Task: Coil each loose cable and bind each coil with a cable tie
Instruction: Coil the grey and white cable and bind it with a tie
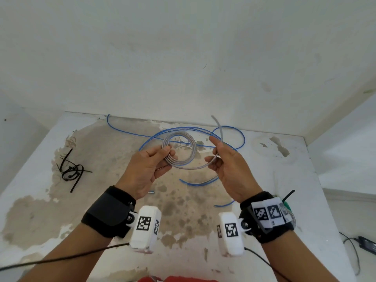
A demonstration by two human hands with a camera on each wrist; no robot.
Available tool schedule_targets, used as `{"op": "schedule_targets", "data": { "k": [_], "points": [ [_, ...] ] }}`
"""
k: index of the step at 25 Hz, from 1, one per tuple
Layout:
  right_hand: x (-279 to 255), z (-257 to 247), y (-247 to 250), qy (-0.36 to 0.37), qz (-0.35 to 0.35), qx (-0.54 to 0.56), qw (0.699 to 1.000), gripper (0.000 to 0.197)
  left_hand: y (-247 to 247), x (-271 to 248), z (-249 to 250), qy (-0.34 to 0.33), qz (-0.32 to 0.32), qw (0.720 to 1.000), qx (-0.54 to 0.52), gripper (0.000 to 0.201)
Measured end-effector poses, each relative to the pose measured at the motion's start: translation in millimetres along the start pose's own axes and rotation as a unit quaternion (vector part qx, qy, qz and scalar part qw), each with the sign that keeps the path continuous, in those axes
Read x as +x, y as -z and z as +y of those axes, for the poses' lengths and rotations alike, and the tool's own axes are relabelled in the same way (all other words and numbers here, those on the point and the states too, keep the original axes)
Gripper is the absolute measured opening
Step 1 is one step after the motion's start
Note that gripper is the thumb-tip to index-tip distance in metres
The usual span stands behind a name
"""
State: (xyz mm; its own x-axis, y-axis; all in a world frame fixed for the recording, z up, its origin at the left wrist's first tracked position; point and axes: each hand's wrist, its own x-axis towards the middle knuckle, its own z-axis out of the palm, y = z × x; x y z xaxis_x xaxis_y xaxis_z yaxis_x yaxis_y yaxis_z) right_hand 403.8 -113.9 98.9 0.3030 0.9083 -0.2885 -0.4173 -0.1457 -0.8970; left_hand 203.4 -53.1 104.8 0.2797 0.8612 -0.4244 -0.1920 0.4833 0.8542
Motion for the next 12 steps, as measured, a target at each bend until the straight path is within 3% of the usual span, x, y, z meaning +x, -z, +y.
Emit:
{"op": "schedule_targets", "data": {
  "k": [4,8,12],
  "points": [
    [7.1,-9.3,-0.6,0.036,-0.020,-0.132,0.990,0.027,7.9,-15.2,4.6,0.017,-0.050,0.994,0.094,0.020],
    [7.7,-6.3,-14.5,0.009,-0.084,-0.212,0.974,0.022,20.2,-25.0,12.6,0.039,-0.088,0.985,0.142,0.035],
    [1.3,-1.1,-31.4,-0.013,-0.122,-0.274,0.954,0.016,39.5,-27.5,24.1,0.069,-0.112,0.971,0.199,0.026]
  ]
}}
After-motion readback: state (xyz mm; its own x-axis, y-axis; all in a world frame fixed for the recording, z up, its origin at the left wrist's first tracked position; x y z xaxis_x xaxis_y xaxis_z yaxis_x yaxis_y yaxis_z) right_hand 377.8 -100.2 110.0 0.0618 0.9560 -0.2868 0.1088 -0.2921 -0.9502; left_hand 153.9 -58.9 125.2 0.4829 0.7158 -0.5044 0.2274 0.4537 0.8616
